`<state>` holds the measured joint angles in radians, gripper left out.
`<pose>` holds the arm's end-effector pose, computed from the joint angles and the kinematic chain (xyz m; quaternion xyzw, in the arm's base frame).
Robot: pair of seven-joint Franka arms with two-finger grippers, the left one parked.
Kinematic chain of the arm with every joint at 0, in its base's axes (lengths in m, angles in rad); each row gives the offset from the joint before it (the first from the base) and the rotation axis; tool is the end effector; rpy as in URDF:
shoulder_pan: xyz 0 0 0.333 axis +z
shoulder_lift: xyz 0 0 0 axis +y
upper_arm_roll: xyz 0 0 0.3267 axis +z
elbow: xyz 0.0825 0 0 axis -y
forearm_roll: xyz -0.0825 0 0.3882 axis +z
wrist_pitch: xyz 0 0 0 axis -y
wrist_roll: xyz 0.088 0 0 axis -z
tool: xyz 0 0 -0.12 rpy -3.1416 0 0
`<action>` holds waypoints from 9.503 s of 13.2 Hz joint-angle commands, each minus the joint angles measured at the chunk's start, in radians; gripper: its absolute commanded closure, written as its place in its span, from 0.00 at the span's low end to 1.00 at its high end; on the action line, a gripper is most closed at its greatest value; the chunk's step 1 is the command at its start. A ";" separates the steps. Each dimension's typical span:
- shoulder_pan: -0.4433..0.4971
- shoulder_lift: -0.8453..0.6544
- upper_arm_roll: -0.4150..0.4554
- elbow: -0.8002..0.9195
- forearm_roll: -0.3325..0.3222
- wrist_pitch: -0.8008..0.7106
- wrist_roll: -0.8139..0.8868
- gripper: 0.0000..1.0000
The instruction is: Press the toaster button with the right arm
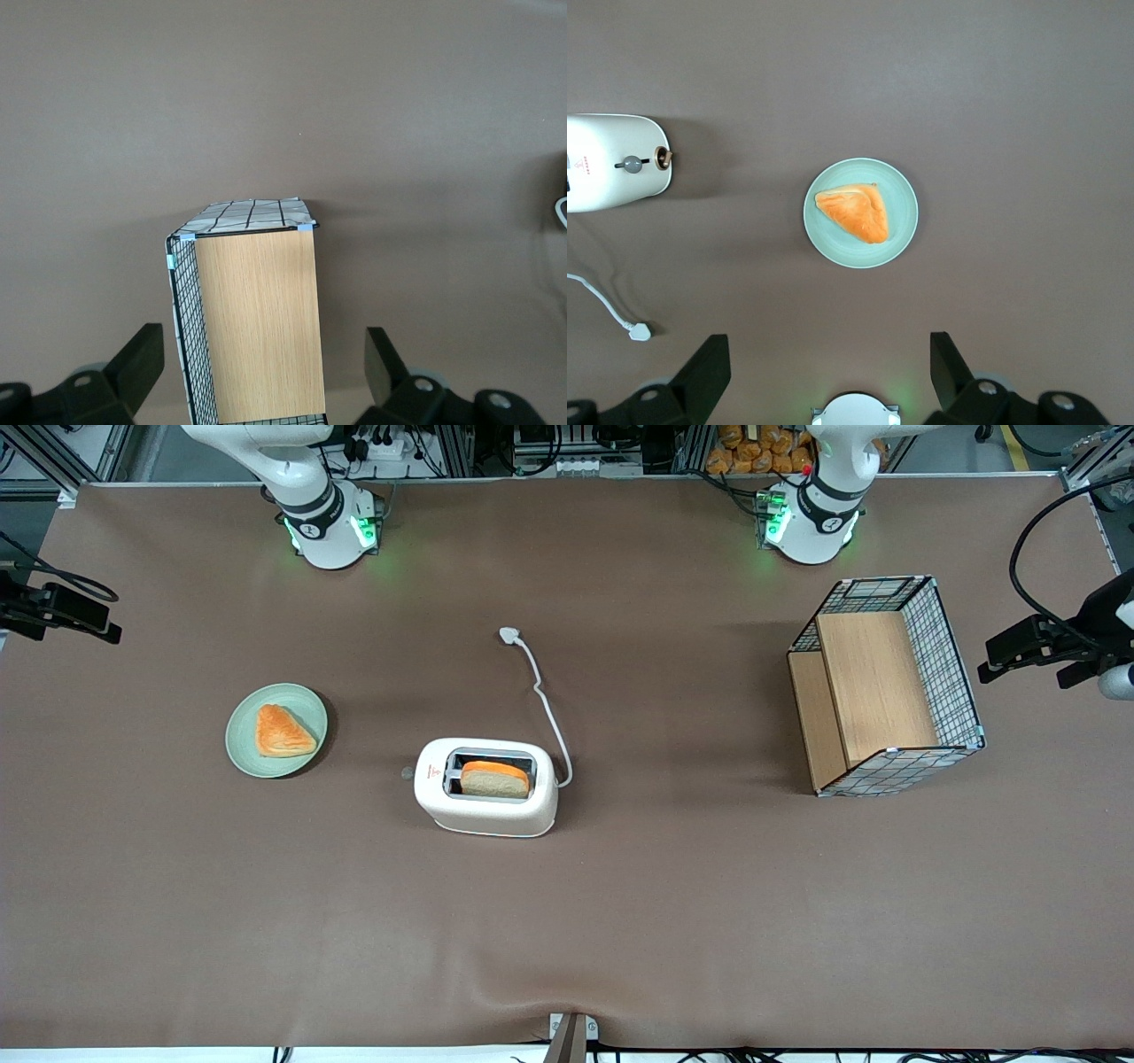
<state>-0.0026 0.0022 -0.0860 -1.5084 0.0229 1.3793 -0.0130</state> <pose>0.5354 -0.0444 0.6348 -0.9971 0.0363 0.0649 0.0146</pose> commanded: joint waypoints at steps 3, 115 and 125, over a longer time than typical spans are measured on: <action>-0.001 0.009 0.008 0.027 -0.006 -0.022 0.004 0.00; 0.205 0.648 0.012 -0.171 0.778 0.635 -0.372 1.00; 0.213 0.625 0.012 -0.168 0.801 0.577 -0.320 1.00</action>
<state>0.2173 0.6101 -0.0762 -1.7006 0.8014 1.9666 -0.3447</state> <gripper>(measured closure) 0.991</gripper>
